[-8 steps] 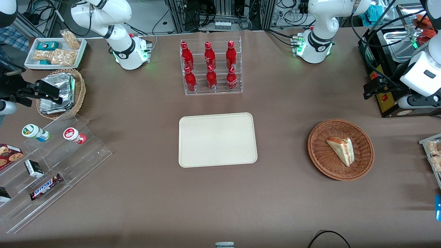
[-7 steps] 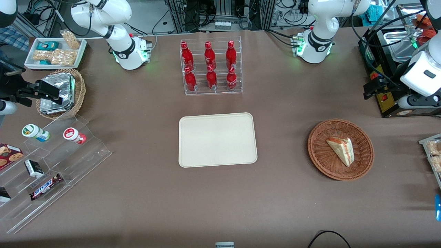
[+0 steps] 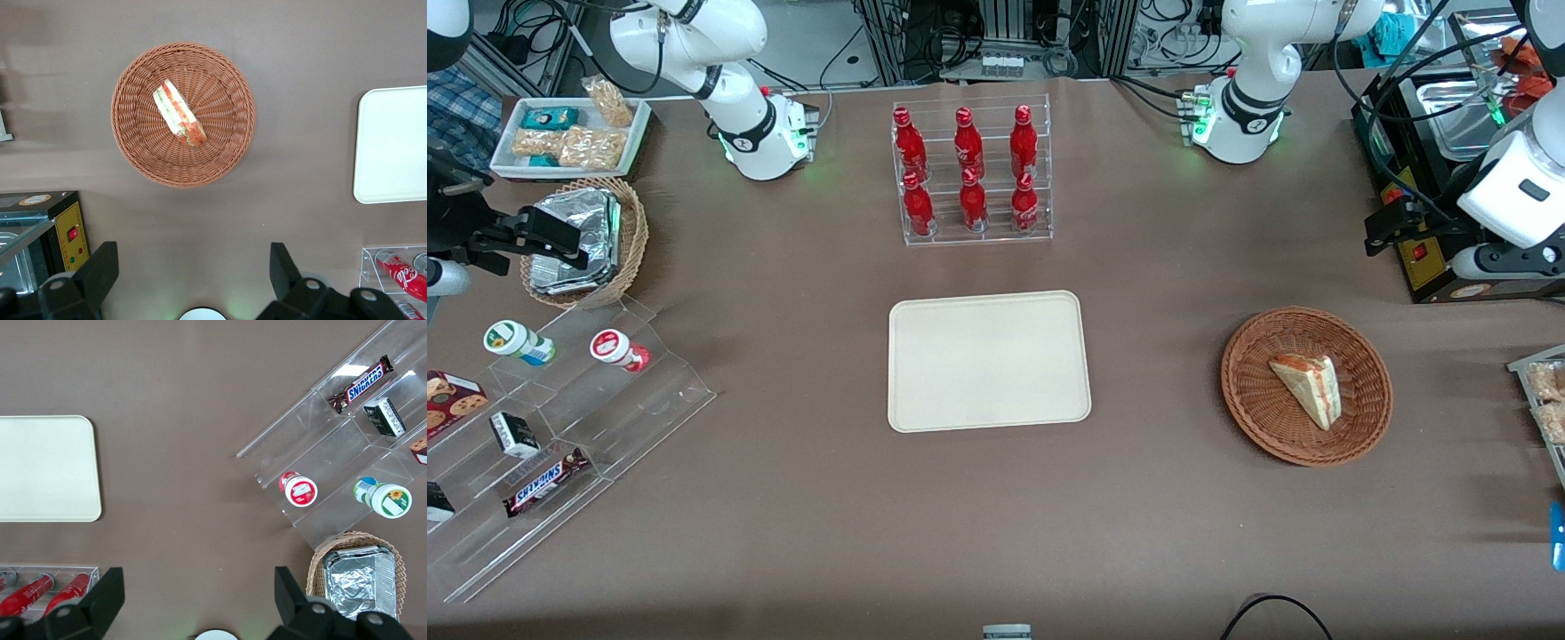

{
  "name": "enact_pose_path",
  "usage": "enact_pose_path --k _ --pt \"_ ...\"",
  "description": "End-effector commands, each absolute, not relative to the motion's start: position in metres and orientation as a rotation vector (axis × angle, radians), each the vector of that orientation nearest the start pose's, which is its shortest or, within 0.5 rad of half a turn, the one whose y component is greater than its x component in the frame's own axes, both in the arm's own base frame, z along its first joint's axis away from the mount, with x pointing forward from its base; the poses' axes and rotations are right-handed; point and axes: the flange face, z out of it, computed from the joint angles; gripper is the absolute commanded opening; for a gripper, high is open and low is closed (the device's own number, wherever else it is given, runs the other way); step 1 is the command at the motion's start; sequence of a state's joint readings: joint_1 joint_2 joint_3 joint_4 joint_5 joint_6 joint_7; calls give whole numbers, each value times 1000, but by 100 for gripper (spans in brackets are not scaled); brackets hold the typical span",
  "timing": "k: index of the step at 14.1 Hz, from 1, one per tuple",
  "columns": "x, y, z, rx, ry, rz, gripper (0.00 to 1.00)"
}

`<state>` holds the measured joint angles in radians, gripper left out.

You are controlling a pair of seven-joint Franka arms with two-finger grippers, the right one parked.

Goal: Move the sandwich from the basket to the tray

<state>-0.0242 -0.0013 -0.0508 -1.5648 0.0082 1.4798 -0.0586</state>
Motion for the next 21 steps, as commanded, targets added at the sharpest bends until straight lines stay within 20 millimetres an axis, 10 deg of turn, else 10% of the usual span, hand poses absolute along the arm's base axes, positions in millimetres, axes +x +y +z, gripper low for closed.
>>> enact_pose_path --k 1,8,21 --pt "543 -39 622 -3132 45 110 100" --pt "547 -41 596 -3125 41 196 100" --pt "564 31 366 -3139 -199 -70 100"
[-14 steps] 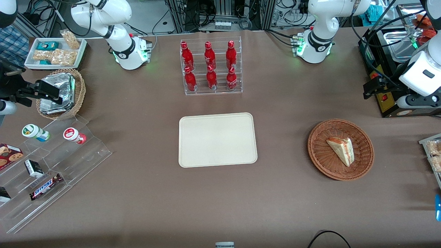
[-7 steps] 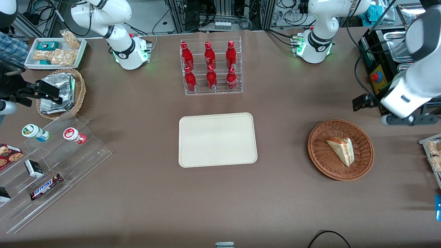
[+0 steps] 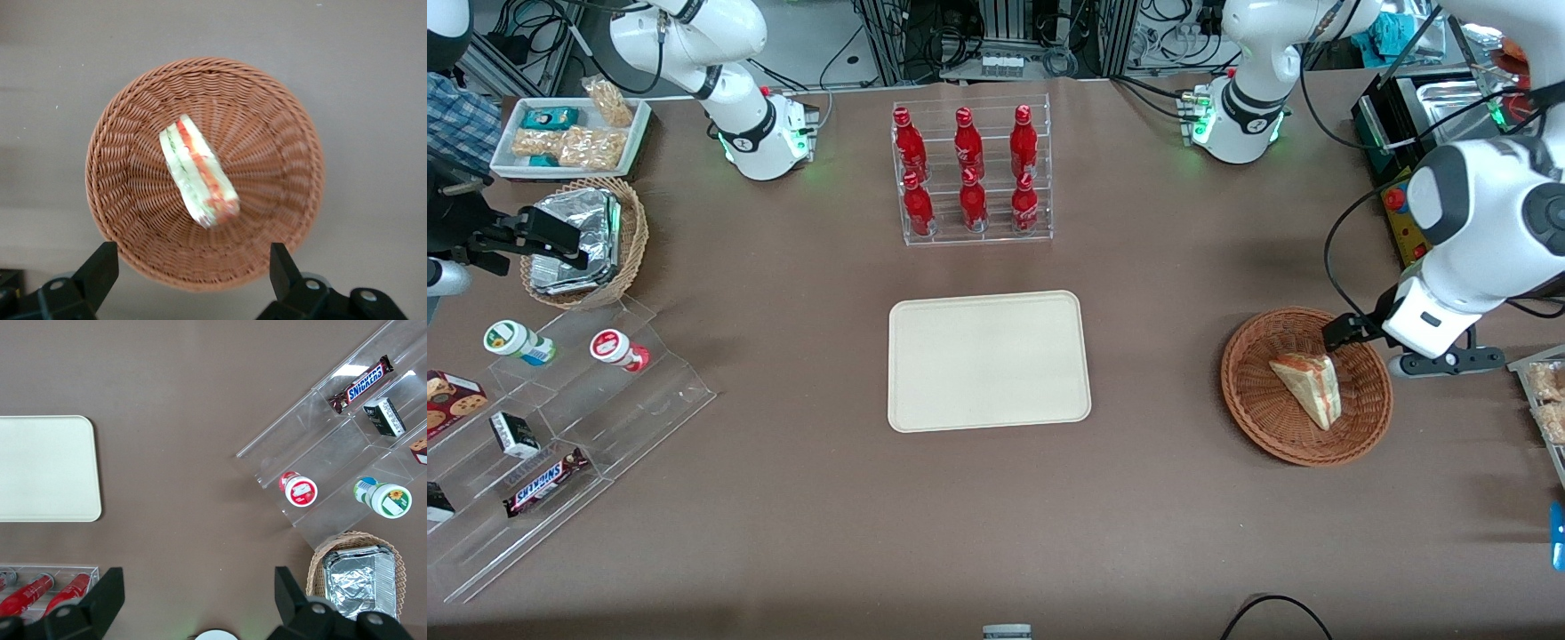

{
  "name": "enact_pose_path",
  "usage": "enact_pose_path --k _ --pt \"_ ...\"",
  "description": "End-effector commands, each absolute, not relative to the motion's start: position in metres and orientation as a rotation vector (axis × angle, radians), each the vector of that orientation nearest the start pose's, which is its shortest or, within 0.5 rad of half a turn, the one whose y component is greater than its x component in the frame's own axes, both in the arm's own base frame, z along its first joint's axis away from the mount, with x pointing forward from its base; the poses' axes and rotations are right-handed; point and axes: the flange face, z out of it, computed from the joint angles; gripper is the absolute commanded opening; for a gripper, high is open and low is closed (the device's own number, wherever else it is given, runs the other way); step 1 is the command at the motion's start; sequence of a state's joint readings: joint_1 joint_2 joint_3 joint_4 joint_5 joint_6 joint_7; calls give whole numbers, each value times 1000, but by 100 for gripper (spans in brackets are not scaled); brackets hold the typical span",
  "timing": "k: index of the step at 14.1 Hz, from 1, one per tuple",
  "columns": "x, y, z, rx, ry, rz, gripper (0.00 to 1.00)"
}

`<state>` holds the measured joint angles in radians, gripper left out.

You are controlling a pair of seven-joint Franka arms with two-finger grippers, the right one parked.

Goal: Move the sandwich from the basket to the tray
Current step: 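Lower the open left gripper over the sandwich in the basket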

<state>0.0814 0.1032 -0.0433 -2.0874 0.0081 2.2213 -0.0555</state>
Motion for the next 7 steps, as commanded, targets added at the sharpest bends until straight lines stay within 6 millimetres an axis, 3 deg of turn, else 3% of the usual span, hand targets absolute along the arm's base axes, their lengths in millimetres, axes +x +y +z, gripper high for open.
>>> enact_pose_path --k 1,4,7 --pt "567 38 354 -3139 -330 -41 100" --pt "573 38 330 -3130 -832 -23 100" --pt "580 34 303 -3017 -1200 -26 100"
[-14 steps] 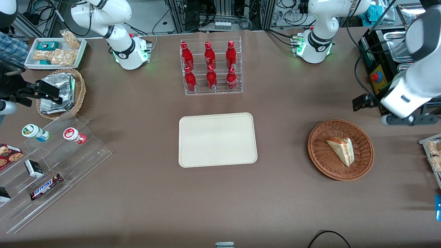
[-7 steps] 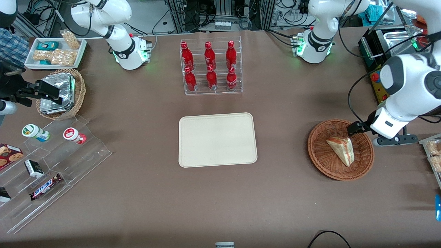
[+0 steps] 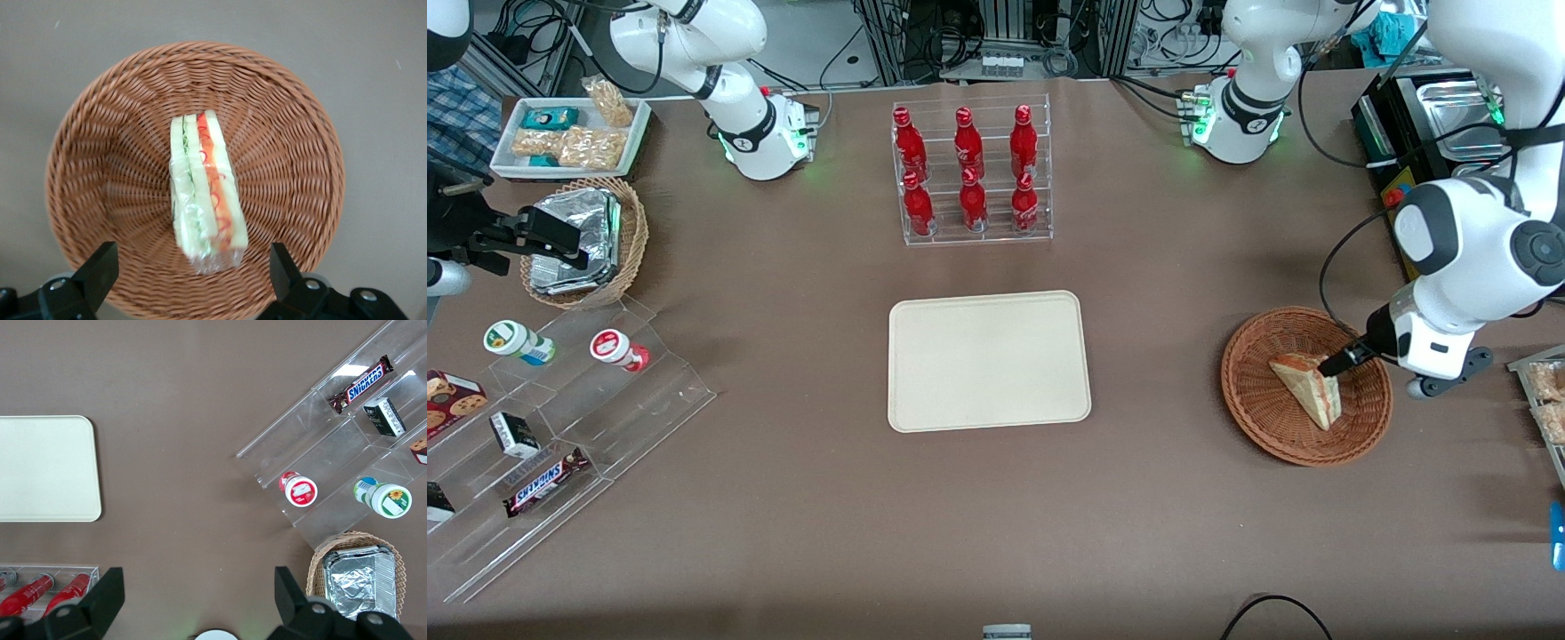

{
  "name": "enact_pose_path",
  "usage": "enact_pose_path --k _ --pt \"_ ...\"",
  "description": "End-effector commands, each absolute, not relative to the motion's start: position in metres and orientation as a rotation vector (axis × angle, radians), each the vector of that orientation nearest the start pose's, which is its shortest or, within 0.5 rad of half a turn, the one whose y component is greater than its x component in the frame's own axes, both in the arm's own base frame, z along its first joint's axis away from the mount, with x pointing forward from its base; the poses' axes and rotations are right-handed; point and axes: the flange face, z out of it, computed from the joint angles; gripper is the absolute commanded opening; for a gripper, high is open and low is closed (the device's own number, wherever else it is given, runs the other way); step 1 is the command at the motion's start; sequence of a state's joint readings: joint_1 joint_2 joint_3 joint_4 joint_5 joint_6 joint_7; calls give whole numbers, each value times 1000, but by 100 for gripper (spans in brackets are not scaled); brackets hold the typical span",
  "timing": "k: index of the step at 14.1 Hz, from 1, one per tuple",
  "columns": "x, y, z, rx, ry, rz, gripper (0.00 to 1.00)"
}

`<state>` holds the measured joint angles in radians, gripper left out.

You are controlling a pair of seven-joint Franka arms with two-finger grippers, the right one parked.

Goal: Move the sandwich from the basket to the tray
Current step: 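Lower the open left gripper over the sandwich in the basket, then close the left gripper on the sandwich and lift it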

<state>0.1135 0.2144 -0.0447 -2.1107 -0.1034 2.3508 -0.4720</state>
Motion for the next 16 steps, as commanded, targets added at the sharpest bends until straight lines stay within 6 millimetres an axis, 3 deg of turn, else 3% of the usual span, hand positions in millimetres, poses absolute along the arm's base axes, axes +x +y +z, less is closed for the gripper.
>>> enact_pose_path --k 1,3,4,6,7,9,12,13,16 --pt "583 32 292 -2991 -1265 -37 100" --pt "583 31 272 -2981 -1264 -8 100" --pt "582 31 264 -2980 -1244 10 93" --pt "579 30 260 -2978 -1228 37 31" --pt "578 29 262 -2979 -1219 54 12" --pt "577 25 279 -2977 -1196 116 6" --pt "587 -5 320 -2983 -1045 171 3" --pt "590 -19 330 -2981 -974 193 1" --pt "595 -96 355 -3000 -680 221 2"
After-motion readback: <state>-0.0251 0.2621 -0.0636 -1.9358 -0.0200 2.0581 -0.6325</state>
